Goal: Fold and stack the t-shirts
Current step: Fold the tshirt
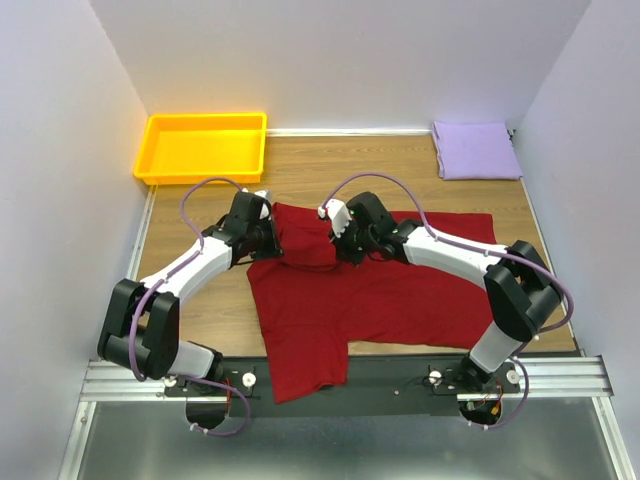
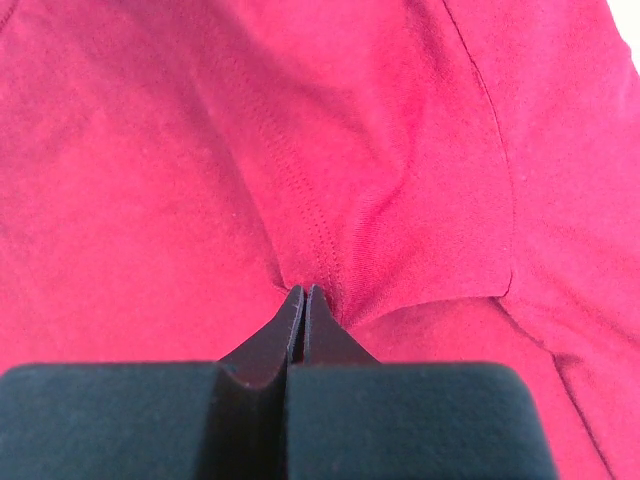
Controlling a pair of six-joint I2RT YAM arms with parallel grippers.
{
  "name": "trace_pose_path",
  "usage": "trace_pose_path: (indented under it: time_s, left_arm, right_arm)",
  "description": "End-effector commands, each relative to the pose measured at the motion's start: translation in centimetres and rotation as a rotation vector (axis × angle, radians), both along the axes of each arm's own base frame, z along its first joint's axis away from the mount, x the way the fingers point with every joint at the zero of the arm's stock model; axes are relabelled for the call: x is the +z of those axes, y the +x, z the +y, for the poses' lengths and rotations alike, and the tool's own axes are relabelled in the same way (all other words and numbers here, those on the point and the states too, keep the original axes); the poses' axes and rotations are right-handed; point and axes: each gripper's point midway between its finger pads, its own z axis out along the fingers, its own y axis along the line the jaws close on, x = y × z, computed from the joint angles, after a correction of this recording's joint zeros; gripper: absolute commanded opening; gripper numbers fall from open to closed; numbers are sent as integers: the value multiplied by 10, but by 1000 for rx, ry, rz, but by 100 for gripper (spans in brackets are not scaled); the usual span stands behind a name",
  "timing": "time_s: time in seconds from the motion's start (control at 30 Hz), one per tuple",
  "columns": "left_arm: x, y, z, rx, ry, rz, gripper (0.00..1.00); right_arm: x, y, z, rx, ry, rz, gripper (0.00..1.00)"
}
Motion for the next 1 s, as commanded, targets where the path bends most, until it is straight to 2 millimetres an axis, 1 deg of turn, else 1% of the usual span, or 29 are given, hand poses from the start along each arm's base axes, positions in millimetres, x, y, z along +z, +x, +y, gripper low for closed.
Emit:
trace_pose_path:
  time_s: [0.0,0.13,0.23,0.53,0.73,0.97]
  left_arm:
    - [-3,-20,-10,-36,-57,51,0]
    - [-10,-30,-14,-46,-64,82,0]
    - [-18,-37,-12,-35,-58,108,0]
    - [-19,-46,-12,-5,-71,118,0]
    - [-23,-56,-18,-22,-84,146,0]
    - [-26,-62,-16,0,-98,150,0]
  right_arm:
    - [1,-12,-6,35,-20,24,1]
    - [-3,-12,-11,35,-53,21,1]
    - [-8,-13,-14,37,-72,30,1]
    - [-27,-14,-19,34,-126,62,2]
    - [-31,-10,-22,23,-153,52,2]
    - [-32,-10,-24,23,-161,54,3]
